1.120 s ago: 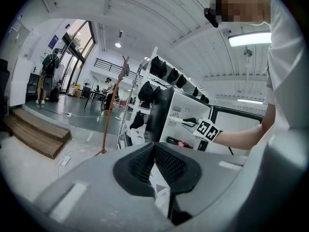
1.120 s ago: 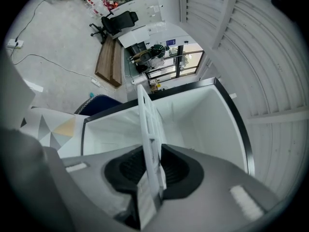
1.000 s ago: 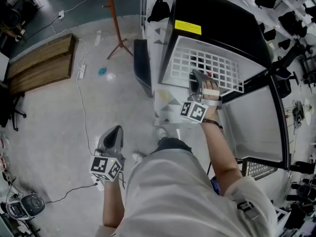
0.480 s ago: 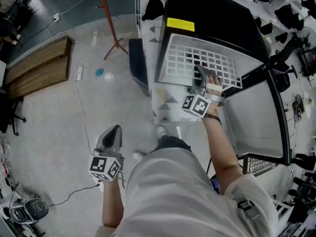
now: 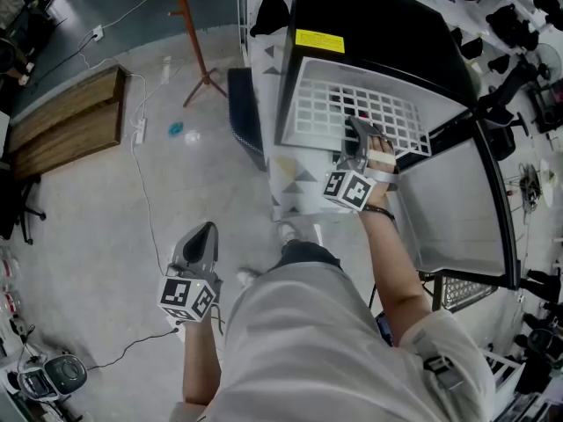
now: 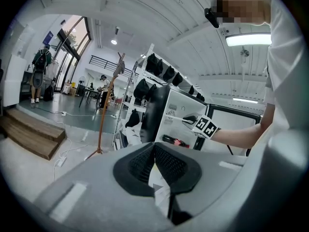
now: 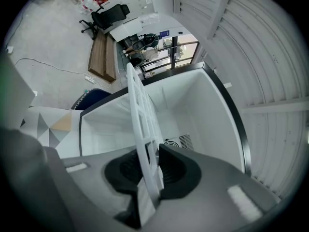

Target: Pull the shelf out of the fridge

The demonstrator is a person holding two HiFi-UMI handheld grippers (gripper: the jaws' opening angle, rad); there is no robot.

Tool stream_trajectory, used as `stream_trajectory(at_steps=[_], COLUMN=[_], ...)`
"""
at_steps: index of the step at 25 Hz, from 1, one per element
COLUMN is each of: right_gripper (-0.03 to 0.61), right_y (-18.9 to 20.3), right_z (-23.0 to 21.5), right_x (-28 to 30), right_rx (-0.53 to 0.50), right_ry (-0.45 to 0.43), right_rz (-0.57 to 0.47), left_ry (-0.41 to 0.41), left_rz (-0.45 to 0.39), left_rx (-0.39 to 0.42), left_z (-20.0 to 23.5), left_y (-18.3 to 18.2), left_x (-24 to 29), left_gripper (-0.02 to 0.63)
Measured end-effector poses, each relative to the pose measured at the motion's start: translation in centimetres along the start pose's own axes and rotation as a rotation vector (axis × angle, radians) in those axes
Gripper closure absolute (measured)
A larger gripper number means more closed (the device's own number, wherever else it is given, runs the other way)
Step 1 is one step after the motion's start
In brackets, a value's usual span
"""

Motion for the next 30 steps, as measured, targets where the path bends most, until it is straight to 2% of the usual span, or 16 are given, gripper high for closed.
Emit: stream_trajectory(at_steps=[17, 23, 25, 27, 30], right_gripper=[0.520, 0.521, 0.543, 0.528, 0.548], right_y=[0.7, 1.4, 1.3, 1.2, 0.7], right_z=[0.5, 0.9, 1.0, 1.8, 3.6], right_x=[-3.9, -7.5, -9.1, -10.4, -12.2], right_rx=[-0.016, -0.007, 0.061, 0.151, 0.178], right_ry=[0.009, 0.024, -0.019, -0.103, -0.178], right_rz=[0.009, -0.011, -0.039, -0.061, -0.084], left_ry=[0.029, 0.051, 0.061, 0.072, 0.090], left_rz=[0.001, 0.005, 0.007, 0.010, 0.017], left_rx=[0.012, 0.020, 0.024, 0.029, 0.042], left_z=[0.2, 0.1, 0.1, -0.1, -0.5], left_y=[0.7, 1.1, 1.4, 1.6, 1.9], left_x=[-1.2, -1.7, -1.9, -2.0, -2.2], left_gripper=[0.604, 0.604, 0.604, 0.604, 0.604])
Point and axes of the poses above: the fingertips, and each gripper's own axes: x forward along the fingers, z to its left, y out of its underside, the point moved 9 cm from there along -x, backward along the fingers, and after that the axes turned 12 degrees about z, right-handed, at the moved point
